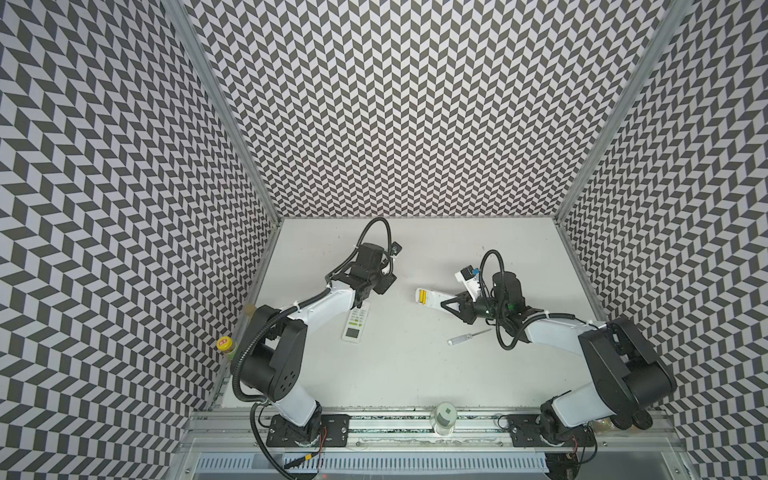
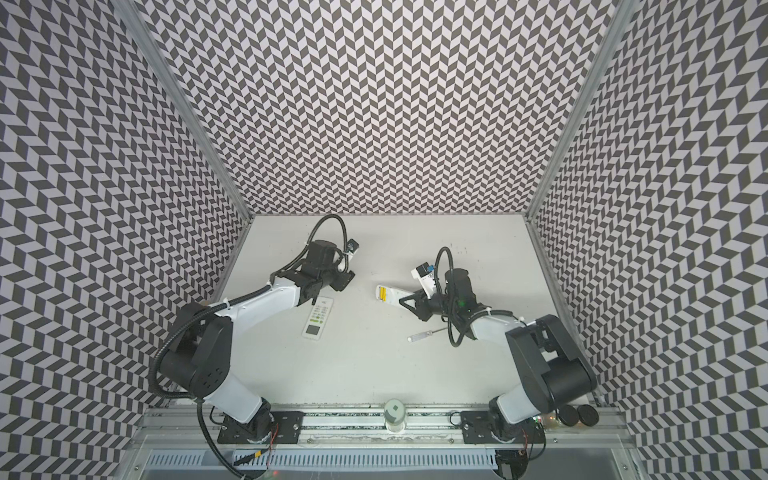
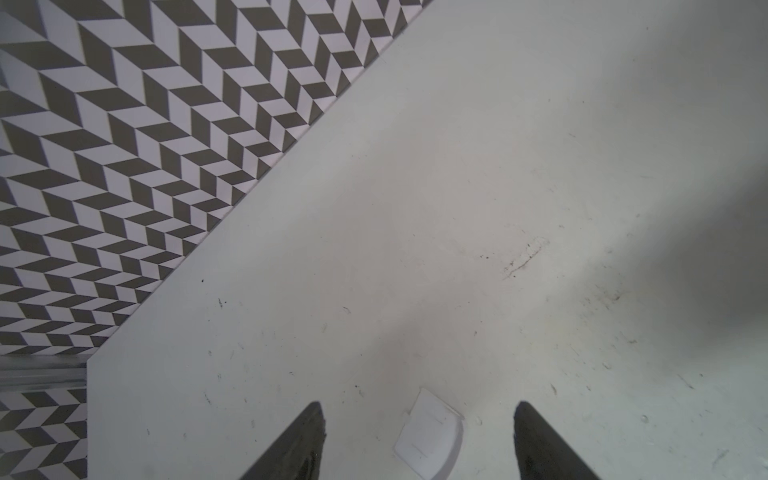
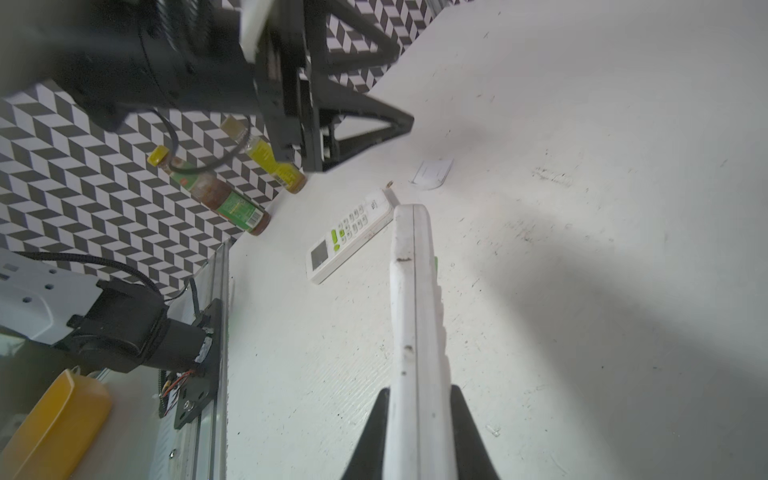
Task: Unload the batteries from the remote control
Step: 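Drop the battery cover with the left gripper while the right gripper holds the remote, then lower the remote with the right gripper and set it on the table, batteries up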
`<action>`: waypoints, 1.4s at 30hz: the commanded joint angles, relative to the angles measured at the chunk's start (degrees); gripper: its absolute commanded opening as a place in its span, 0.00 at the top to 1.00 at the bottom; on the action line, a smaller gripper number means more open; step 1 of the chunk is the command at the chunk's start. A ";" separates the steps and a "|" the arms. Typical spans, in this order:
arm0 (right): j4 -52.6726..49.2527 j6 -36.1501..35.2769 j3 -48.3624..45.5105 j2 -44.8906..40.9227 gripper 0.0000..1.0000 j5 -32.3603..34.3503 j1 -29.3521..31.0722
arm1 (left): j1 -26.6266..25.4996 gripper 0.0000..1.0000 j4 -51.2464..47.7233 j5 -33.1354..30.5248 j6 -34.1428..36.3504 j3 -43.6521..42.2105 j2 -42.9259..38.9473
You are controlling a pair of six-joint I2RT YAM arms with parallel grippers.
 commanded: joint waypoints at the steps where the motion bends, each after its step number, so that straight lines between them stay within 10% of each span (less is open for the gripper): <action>1: -2.29 -3.03 3.26 1.99 0.99 -1.72 0.98 | 3.91 0.24 -0.07 8.70 -2.16 -1.62 -4.07; 9: -3.97 -2.59 6.08 6.65 0.98 -2.07 1.47 | 9.63 0.10 -1.15 21.44 -2.27 -3.86 -9.65; 42: -10.10 -1.52 12.29 15.19 0.56 4.43 -1.32 | 10.15 0.00 -1.81 23.47 -2.90 -2.20 -8.36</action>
